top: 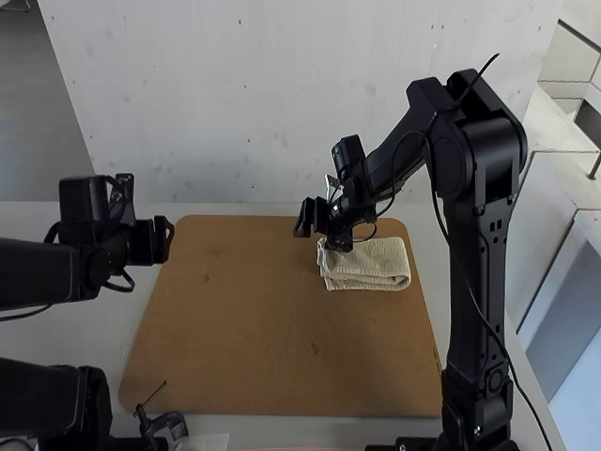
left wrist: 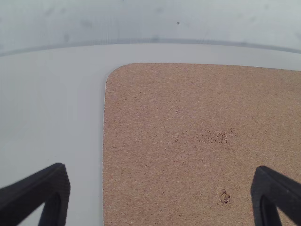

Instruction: Fold the towel.

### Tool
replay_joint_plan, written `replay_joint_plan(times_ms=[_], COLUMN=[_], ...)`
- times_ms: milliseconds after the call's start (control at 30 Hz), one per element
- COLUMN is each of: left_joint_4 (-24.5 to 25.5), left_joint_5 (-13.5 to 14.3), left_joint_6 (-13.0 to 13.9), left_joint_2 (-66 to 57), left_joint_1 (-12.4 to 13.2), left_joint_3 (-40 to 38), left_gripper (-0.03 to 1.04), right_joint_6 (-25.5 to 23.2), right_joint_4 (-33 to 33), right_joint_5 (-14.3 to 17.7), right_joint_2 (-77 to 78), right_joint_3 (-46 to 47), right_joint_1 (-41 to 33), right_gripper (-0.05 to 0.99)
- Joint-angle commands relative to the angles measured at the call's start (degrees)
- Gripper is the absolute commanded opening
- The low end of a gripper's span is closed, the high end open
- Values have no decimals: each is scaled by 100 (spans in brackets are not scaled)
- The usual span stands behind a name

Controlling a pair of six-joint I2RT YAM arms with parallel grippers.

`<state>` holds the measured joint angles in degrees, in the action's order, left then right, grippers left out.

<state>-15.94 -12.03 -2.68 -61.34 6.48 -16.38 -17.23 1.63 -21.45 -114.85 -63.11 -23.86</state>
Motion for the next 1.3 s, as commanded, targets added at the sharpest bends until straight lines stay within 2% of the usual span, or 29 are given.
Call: replay_joint_plan(times_ms=[0, 233, 467, 600, 667, 700, 767, 833, 900, 967, 1167, 1267], left_joint_4=[-58, -58, -58, -67, -67, -67, -67, -58, -67, -67, -67, -67], left_joint_5=[-62, -62, -71, -62, -62, -62, -62, -62, -54, -62, -54, -54], left_joint_6=[-31, -31, -31, -22, -31, -31, -31, -31, -31, -40, -40, -31], left_joint_2=[43, 35, 35, 35, 35, 35, 52, 70, 61, 61, 70, 70], left_joint_1=[46, 46, 46, 46, 29, 20, -15, -24, -33, -33, -24, -24], left_joint_3=[-14, -14, -14, -14, -14, -14, -5, 3, 3, 3, 3, 3], left_gripper=[85, 85, 85, 85, 85, 85, 85, 85, 85, 85, 85, 85], right_joint_6=[-131, -219, -307, 10, 106, 141, 256, 273, 449, 581, 1126, 1205], right_joint_4=[31, 57, 118, -286, -409, -453, -637, -637, -637, -664, -1156, -1156], right_joint_5=[-43, -201, -166, 27, 27, 45, 141, 185, 379, 467, 827, 853], right_joint_2=[393, 621, 991, 1360, 1544, 1606, 1738, 1861, 1905, 1905, 1659, 1606], right_joint_3=[-158, -193, -175, -122, -70, -26, 18, 141, 220, 291, 449, 590], right_joint_1=[74, 57, 136, 268, 347, 391, 470, 522, 558, 602, 505, 478], right_gripper=[95, 96, 96, 96, 95, 91, 77, 50, 25, 4, 2, 2])
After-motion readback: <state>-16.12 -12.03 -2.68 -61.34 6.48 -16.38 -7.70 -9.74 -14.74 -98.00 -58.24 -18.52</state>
